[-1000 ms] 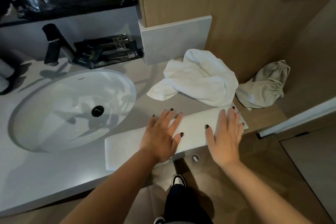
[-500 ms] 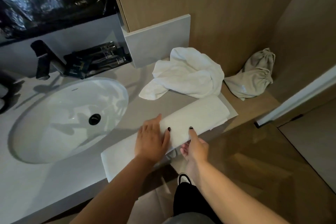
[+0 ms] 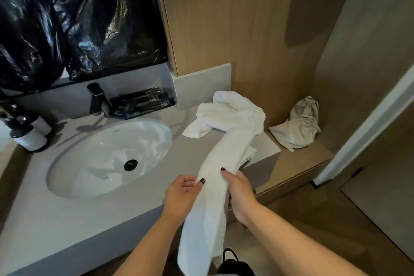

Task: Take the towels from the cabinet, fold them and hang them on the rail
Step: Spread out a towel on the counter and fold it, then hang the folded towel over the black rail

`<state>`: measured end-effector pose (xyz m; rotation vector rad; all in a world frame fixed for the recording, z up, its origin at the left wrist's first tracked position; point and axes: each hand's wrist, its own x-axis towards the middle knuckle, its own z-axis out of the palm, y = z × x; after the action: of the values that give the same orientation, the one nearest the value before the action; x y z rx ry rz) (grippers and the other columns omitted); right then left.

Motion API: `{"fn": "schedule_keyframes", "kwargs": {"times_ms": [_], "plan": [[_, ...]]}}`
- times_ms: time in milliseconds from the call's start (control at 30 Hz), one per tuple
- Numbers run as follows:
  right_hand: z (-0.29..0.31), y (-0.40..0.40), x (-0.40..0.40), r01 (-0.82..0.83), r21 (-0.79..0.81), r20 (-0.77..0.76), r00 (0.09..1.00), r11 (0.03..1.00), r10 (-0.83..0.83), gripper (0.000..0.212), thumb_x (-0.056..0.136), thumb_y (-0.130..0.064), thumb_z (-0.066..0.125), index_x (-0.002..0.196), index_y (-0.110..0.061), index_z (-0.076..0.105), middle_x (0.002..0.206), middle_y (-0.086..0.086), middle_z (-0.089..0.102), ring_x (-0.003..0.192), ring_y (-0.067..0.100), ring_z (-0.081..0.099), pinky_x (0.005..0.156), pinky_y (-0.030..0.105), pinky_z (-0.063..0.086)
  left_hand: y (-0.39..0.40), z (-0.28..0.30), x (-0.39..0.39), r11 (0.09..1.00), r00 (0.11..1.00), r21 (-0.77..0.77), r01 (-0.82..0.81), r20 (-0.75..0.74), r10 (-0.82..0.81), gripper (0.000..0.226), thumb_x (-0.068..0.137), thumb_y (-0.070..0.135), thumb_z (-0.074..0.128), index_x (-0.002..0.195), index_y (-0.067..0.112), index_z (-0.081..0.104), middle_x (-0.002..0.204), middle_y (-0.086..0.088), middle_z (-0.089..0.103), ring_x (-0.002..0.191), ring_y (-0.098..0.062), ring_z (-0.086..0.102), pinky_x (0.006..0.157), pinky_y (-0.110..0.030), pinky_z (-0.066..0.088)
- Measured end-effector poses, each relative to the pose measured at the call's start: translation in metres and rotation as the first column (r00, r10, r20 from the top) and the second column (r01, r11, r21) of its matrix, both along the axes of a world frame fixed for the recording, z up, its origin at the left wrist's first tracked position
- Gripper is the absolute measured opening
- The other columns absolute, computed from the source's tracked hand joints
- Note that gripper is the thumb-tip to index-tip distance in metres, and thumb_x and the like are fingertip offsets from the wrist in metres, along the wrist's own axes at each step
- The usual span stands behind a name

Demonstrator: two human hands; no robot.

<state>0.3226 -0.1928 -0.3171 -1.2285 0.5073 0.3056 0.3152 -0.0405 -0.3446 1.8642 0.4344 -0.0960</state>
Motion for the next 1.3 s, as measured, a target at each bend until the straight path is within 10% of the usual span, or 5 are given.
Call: {"fn": "schedule_keyframes", "kwargs": {"times_ms": [367, 633, 933, 1100, 1300], "plan": [[0.119, -0.073, -0.013, -0.232, -0.321, 0.396, 0.848, 0.918, 0.353, 0.023, 0.099, -0.03, 0.056, 0.12, -0.024, 0.062, 0.116, -0.001, 0.071, 0.108, 0.022, 0.067, 0.097, 0.044, 0.052, -0.035, 0.132, 0.013, 0.89, 0.946, -0.357, 0.283, 0.257, -0.198, 0.022, 0.093, 0.029, 0.063, 0.103, 0.013, 0.074, 0.106, -0.002, 0.075, 0.102, -0.016, 0.067, 0.089, -0.029, 0.049], [0.183, -0.117, -0.014, 0.011, -0.353, 0.61, 0.761, 0.936, 0.221, 0.025, 0.093, -0.03, 0.065, 0.116, -0.021, 0.059, 0.114, 0.001, 0.07, 0.101, 0.016, 0.069, 0.087, 0.036, 0.057, -0.106, 0.217, 0.022, 0.852, 0.865, -0.369, 0.371, 0.471, -0.173, 0.047, 0.082, 0.05, 0.069, 0.117, 0.019, 0.062, 0.11, 0.0, 0.074, 0.103, -0.023, 0.07, 0.093, -0.051, 0.055], [0.311, -0.187, 0.012, 0.249, -0.391, 0.864, 0.432, 0.886, 0.26, 0.021, 0.094, -0.019, 0.063, 0.114, -0.019, 0.054, 0.105, -0.005, 0.065, 0.09, -0.001, 0.065, 0.069, 0.012, 0.051, -0.198, 0.34, 0.045, 0.901, 0.62, -0.229, 0.368, 0.783, -0.055, 0.019, 0.095, 0.034, 0.06, 0.106, 0.018, 0.06, 0.101, -0.006, 0.072, 0.097, -0.02, 0.07, 0.087, -0.048, 0.058], [0.401, -0.227, 0.031, 0.347, -0.364, 0.926, 0.233, 0.864, 0.296, 0.013, 0.094, -0.018, 0.063, 0.106, -0.016, 0.056, 0.097, -0.004, 0.065, 0.079, -0.001, 0.063, 0.064, 0.011, 0.048, -0.251, 0.381, 0.06, 0.902, 0.545, -0.219, 0.373, 0.838, -0.022, 0.047, 0.079, 0.061, 0.062, 0.112, 0.029, 0.055, 0.11, 0.003, 0.068, 0.103, -0.014, 0.068, 0.092, -0.047, 0.055], [0.494, -0.263, 0.067, 0.353, -0.318, 0.948, 0.099, 0.88, 0.303, 0.013, 0.093, -0.018, 0.064, 0.104, -0.019, 0.057, 0.1, -0.002, 0.066, 0.087, 0.011, 0.063, 0.073, 0.024, 0.051, -0.293, 0.425, 0.08, 0.873, 0.504, -0.236, 0.426, 0.863, -0.013, 0.055, 0.076, 0.042, 0.079, 0.12, 0.017, 0.059, 0.108, -0.003, 0.074, 0.099, -0.024, 0.071, 0.09, -0.047, 0.056]]}}
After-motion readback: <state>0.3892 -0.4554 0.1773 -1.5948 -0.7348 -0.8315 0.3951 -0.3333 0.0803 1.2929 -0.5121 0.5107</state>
